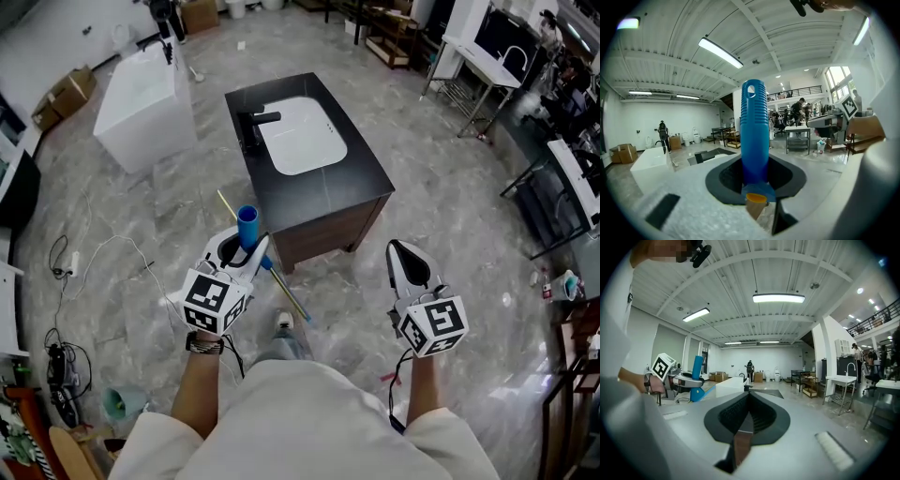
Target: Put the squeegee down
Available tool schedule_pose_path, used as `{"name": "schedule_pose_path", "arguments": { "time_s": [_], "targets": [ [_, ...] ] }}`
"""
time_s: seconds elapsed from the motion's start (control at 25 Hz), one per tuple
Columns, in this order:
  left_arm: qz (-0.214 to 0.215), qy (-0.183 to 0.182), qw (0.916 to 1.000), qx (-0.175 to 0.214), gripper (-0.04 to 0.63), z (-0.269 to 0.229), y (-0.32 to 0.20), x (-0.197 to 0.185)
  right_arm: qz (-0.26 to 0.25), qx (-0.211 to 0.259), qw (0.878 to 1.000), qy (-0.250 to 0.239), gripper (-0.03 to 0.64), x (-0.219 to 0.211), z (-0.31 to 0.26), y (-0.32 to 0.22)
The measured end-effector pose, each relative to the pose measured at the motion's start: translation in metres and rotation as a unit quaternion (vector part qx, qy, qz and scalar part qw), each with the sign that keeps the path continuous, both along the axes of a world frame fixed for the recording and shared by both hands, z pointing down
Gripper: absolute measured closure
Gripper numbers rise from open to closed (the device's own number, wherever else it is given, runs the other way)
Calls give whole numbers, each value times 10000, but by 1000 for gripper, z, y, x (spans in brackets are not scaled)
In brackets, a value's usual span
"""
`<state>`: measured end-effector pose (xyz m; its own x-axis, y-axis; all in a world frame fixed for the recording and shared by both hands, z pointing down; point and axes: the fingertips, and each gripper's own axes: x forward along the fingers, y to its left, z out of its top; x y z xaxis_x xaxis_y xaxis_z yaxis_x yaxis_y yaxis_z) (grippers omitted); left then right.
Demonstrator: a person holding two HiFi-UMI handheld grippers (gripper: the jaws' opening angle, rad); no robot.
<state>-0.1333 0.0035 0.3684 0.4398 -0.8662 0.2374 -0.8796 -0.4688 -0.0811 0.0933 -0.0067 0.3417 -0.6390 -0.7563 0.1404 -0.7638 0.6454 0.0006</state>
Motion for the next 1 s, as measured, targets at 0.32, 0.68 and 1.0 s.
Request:
{"name": "schedule_pose_path", "arguments": {
  "time_s": [0.32,0.68,1.0],
  "targets": [
    [235,1,9996,-173,477,12,-71,-36,398,-254,9988,155,612,-27,14,-66],
    [618,-61,9964,-568,479,51,-138,-65,674,-437,9961,370,611,-65,40,-115],
    [884,-314,9911,-940,479,95,-188,-67,846,-645,9930,512,611,-75,69,-146]
  ]
}}
